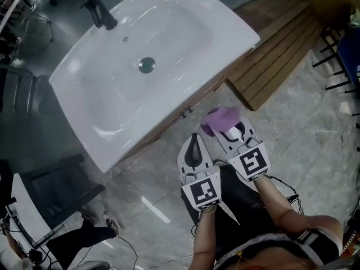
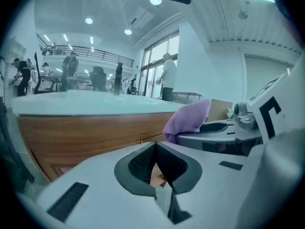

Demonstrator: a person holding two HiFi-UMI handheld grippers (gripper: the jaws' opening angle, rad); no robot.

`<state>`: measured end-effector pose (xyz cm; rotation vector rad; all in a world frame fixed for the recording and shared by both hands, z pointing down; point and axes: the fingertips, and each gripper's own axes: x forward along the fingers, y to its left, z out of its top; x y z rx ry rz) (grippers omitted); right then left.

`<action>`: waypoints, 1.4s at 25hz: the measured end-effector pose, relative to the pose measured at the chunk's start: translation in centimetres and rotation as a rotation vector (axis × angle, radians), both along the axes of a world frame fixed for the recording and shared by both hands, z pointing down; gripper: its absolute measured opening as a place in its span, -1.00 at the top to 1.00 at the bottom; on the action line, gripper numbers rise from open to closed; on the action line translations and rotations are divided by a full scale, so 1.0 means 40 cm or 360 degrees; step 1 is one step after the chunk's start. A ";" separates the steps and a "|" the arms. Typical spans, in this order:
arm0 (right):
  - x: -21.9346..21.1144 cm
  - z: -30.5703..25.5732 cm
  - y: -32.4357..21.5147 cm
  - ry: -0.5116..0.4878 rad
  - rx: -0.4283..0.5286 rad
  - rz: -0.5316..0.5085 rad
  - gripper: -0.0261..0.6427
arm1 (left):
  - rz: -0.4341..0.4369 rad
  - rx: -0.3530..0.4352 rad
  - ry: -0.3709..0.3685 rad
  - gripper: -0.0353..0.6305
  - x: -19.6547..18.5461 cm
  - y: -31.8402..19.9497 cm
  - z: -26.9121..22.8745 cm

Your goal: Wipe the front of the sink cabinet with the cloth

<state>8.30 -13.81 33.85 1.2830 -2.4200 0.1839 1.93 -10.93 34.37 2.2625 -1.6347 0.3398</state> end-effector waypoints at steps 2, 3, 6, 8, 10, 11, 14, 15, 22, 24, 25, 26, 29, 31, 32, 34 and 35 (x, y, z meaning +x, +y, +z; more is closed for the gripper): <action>-0.019 -0.076 0.001 -0.0021 -0.0028 -0.0014 0.37 | -0.0024 0.0014 -0.0026 0.88 -0.019 0.005 -0.073; -0.031 -0.116 -0.002 -0.0034 -0.0032 -0.0024 0.37 | -0.0041 0.0024 -0.0030 0.88 -0.028 0.004 -0.110; -0.059 -0.226 -0.008 -0.0051 -0.0018 -0.0065 0.37 | -0.0092 0.0026 -0.0006 0.88 -0.049 -0.002 -0.211; -0.075 -0.293 -0.009 -0.0063 -0.0009 -0.0087 0.37 | -0.0110 0.0027 -0.0002 0.88 -0.059 -0.007 -0.272; -0.088 -0.357 -0.007 -0.0075 0.0003 -0.0110 0.37 | -0.0125 0.0042 -0.0017 0.88 -0.066 -0.008 -0.335; -0.092 -0.389 -0.004 -0.0075 0.0011 -0.0123 0.37 | -0.0130 0.0055 -0.0026 0.88 -0.067 -0.008 -0.367; -0.097 -0.474 0.008 -0.0064 0.0038 -0.0159 0.37 | -0.0150 0.0083 -0.0037 0.88 -0.067 0.003 -0.457; -0.099 -0.501 0.012 -0.0061 0.0050 -0.0169 0.37 | -0.0161 0.0089 -0.0037 0.88 -0.069 0.007 -0.483; -0.095 -0.626 0.035 -0.0046 0.0097 -0.0224 0.37 | -0.0203 0.0142 -0.0040 0.88 -0.063 0.022 -0.619; -0.099 -0.642 0.045 -0.0053 0.0086 -0.0241 0.37 | -0.0210 0.0138 -0.0040 0.88 -0.064 0.026 -0.636; -0.101 -0.649 0.050 -0.0059 0.0074 -0.0251 0.37 | -0.0218 0.0131 -0.0035 0.88 -0.065 0.028 -0.642; -0.103 -0.655 0.056 -0.0069 0.0061 -0.0260 0.37 | -0.0227 0.0124 -0.0026 0.88 -0.066 0.031 -0.647; -0.107 -0.684 0.072 -0.0102 0.0035 -0.0281 0.37 | -0.0239 0.0130 -0.0020 0.88 -0.065 0.036 -0.678; -0.108 -0.705 0.090 -0.0106 0.0037 -0.0290 0.37 | -0.0227 0.0143 -0.0041 0.88 -0.058 0.042 -0.705; -0.107 -0.717 0.097 -0.0108 0.0045 -0.0290 0.37 | -0.0221 0.0148 -0.0049 0.88 -0.055 0.045 -0.717; -0.105 -0.741 0.107 -0.0123 0.0064 -0.0282 0.37 | -0.0216 0.0167 -0.0053 0.88 -0.049 0.051 -0.741; -0.101 -0.753 0.112 -0.0133 0.0072 -0.0276 0.37 | -0.0221 0.0183 -0.0052 0.88 -0.046 0.055 -0.756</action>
